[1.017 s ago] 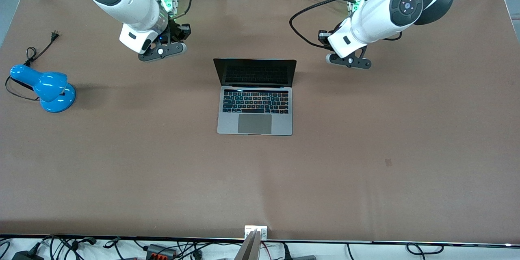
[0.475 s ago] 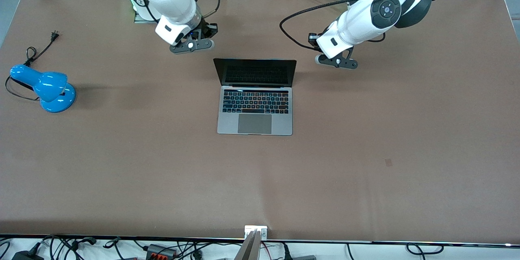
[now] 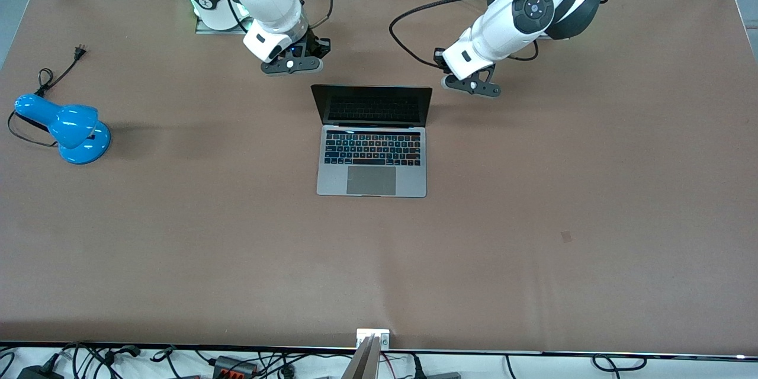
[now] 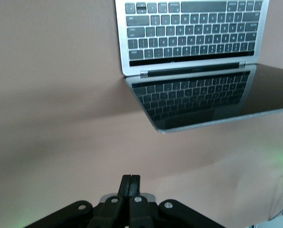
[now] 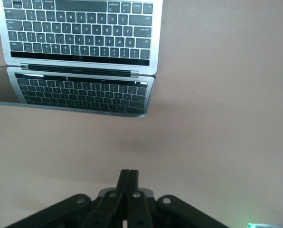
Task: Close laptop with both arms from behind
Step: 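Lower both grippers behind the open laptop screen's back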
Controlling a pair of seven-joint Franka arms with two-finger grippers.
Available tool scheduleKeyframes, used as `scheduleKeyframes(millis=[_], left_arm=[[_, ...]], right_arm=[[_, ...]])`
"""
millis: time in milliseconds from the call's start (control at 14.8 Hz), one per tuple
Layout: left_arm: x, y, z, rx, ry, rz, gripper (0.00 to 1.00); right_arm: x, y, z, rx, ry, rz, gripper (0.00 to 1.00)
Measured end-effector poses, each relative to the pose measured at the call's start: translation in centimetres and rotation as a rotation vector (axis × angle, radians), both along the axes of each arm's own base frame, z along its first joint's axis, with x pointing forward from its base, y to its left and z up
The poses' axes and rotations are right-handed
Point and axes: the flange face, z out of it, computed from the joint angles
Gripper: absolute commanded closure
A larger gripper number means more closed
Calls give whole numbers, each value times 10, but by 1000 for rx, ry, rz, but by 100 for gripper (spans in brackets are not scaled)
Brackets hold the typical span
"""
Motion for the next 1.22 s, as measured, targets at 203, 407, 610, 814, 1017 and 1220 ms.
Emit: scheduleKeyframes(millis=[203,407,610,814,1017,1220], left_arm=[[1,-5,-24,-15,10,7,100],[-5,-16,-38,-23,17,4,100],[-10,-29,-49,-36,1,22,100],[-7,-33,-63,-56,0,41,100],[-5,-34,-74,-67,9,52,100],[-1,-35,-76,-80,-7,66,100]], right_arm=[[-9,4,-13,0,-10,6,100],[-4,7,-25,13,-38,-1,100],[-1,12,-43,-17,-82,39,100],[2,13,-53,-45,-109,72,100],[6,16,-50,-21,-143,71,100],[12,16,-46,8,-179,60,100]])
